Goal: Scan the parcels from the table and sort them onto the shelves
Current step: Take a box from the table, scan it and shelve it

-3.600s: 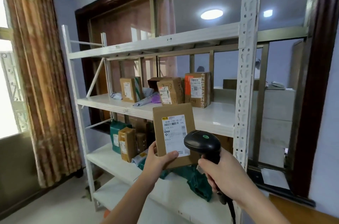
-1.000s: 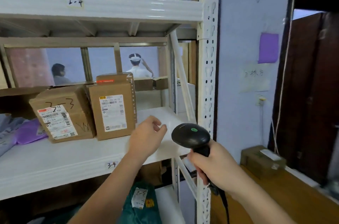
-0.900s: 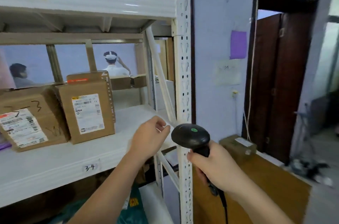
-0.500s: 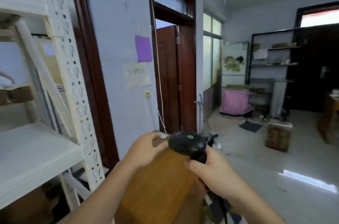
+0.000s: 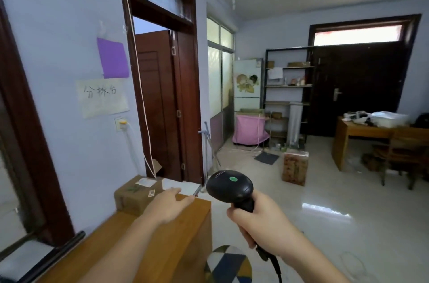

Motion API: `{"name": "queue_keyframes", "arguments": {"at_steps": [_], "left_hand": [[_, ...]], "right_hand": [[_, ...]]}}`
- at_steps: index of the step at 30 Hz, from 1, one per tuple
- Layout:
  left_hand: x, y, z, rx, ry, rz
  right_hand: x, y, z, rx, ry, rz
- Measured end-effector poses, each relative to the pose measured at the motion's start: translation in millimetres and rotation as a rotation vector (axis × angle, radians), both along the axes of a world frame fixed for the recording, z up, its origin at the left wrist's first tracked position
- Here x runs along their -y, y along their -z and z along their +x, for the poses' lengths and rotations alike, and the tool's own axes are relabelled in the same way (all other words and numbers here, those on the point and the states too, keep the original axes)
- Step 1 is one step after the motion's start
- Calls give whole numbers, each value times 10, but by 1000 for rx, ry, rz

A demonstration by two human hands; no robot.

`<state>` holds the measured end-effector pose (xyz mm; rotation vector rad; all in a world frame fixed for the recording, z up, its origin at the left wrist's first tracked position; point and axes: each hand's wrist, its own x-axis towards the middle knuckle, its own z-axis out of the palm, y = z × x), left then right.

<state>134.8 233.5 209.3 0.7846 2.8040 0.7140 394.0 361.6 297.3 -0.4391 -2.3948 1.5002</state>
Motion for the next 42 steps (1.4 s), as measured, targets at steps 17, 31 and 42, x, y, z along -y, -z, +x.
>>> {"name": "queue_keyframes", "arguments": {"at_steps": [17, 31, 42], "left_hand": [[-440, 412, -1749, 50, -38, -99], [-987, 1126, -3501, 198, -158, -109], [-776, 1899, -4488, 314, -328, -11]], "right_hand": [[-598, 473, -1934, 70, -40, -35], [-1447, 838, -3949, 158, -150, -81], [-1757, 1300, -5430, 346, -327, -144]]}}
